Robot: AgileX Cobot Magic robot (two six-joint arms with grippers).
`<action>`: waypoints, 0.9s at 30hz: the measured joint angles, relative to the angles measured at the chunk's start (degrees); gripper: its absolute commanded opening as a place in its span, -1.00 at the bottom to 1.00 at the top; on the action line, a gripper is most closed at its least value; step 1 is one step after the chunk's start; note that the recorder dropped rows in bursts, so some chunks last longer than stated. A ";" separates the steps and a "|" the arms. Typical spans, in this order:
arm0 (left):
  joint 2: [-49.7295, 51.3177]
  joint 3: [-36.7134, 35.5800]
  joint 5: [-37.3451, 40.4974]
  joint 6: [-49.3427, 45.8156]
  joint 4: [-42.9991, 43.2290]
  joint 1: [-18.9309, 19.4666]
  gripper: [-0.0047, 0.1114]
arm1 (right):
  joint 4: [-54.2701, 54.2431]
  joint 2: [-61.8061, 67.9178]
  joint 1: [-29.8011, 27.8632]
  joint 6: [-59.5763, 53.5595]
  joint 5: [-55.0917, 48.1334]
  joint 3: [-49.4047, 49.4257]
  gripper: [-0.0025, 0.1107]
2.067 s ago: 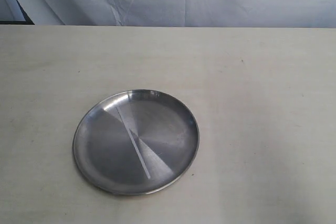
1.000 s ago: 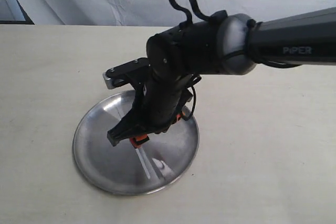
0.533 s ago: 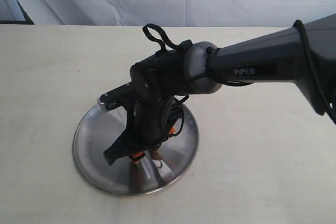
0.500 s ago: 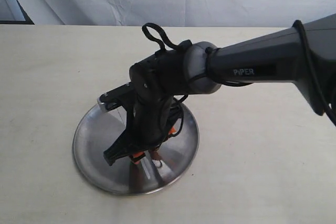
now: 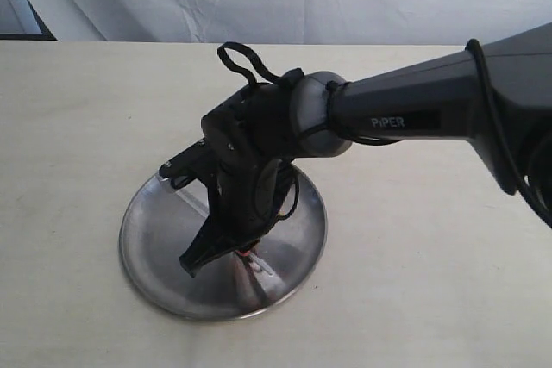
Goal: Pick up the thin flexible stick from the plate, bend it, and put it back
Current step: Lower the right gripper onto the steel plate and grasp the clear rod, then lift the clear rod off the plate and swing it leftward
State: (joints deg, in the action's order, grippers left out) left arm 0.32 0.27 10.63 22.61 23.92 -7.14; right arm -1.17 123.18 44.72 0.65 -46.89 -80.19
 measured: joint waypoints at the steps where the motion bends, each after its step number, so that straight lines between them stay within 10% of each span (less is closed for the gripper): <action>1: 0.00 0.00 0.00 0.00 0.00 0.00 -0.91 | 0.29 -0.46 0.00 0.00 0.00 0.00 -0.97; 27: 0.00 0.00 0.00 0.00 0.00 0.00 -0.91 | -6.61 -16.82 0.44 -7.74 -3.97 3.86 -0.97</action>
State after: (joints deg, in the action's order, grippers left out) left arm 0.32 0.27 10.63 22.61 23.92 -7.14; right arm -7.79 106.37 45.16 -7.09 -50.86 -76.34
